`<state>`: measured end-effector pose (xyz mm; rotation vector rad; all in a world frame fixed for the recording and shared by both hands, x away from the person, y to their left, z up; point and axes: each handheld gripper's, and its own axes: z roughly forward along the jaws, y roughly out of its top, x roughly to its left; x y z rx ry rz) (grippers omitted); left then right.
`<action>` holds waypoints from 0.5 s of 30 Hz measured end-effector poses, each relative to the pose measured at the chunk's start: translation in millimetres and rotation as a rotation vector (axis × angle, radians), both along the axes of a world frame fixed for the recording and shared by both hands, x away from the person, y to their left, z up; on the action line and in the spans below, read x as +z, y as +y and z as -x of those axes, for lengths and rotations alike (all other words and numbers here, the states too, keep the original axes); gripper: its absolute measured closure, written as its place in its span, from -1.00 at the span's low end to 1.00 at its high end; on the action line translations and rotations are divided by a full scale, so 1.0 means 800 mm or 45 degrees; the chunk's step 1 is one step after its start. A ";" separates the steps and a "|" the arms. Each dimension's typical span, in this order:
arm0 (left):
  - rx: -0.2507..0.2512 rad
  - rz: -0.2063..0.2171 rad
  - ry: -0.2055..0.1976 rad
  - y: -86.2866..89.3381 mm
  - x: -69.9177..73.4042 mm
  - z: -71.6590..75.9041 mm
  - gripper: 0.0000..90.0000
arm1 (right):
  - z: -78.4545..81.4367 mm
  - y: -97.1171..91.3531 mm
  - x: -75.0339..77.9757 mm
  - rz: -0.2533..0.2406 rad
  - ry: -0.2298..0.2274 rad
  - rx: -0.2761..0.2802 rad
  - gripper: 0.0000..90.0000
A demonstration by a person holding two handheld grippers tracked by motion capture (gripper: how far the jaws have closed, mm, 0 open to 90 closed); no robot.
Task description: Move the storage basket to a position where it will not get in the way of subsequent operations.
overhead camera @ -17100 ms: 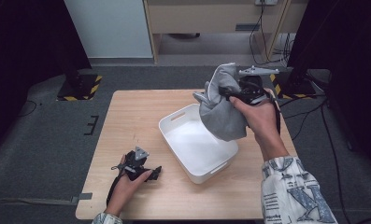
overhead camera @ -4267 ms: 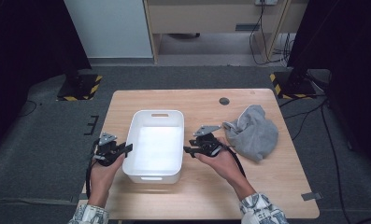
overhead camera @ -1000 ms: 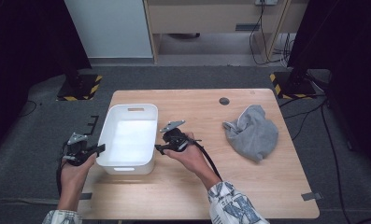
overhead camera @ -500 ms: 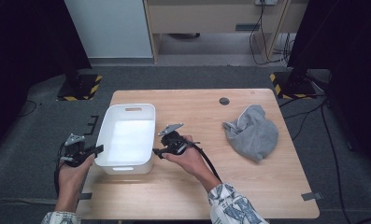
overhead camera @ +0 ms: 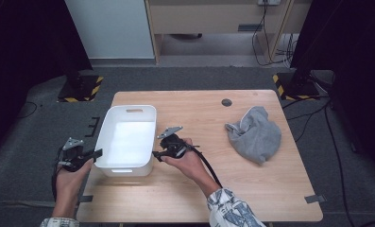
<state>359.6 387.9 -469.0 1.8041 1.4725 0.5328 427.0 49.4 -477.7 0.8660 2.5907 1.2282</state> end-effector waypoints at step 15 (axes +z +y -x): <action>0.030 0.022 -0.004 0.019 -0.002 0.007 0.68 | -0.001 0.024 0.000 0.007 0.004 -0.002 0.08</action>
